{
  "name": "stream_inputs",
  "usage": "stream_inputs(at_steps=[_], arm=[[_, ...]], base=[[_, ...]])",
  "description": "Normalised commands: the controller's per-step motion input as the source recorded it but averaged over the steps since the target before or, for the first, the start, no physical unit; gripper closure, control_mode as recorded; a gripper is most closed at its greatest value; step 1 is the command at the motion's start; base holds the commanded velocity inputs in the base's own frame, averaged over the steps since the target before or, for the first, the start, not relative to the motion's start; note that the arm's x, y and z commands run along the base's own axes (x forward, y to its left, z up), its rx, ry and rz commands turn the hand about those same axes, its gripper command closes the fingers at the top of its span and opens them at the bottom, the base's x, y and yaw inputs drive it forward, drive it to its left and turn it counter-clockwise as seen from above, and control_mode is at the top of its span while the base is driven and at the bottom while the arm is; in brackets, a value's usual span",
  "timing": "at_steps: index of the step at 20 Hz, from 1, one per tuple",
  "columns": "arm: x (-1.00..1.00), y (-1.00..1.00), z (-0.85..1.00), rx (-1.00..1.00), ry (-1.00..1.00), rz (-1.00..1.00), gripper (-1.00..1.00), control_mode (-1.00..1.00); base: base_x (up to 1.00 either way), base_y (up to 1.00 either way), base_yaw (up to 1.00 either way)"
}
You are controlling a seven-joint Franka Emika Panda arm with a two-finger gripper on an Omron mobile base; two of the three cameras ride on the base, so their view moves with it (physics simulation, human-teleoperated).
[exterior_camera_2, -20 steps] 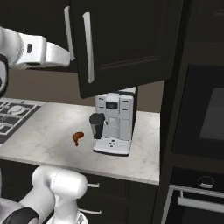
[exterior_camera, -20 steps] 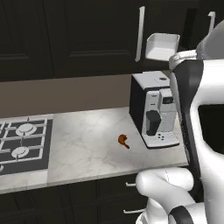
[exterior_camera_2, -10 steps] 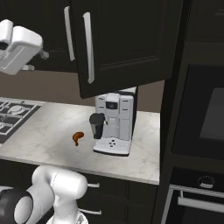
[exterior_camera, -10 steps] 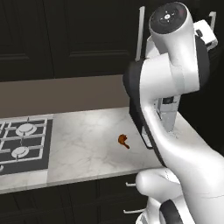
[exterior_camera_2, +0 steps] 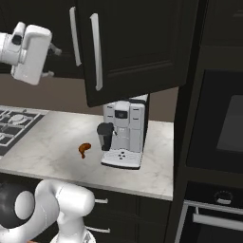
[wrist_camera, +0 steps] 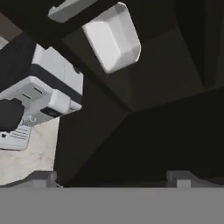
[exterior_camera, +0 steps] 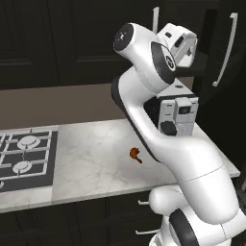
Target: Retrieve the tupperware from the cabinet, then place the raw meat into the tupperware to avoid contamination.
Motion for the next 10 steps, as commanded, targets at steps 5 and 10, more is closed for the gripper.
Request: stream_inputs(at_steps=[5, 10], arm=[[0.34, -0.53, -0.08, -0.27, 0.35, 0.02, -1.00, -1.00], [0.08, -0.76, 0.00, -0.16, 0.40, -0.02, -1.00, -1.00]], base=[[0.00, 0.00, 0.00], [0.00, 0.00, 0.00]])
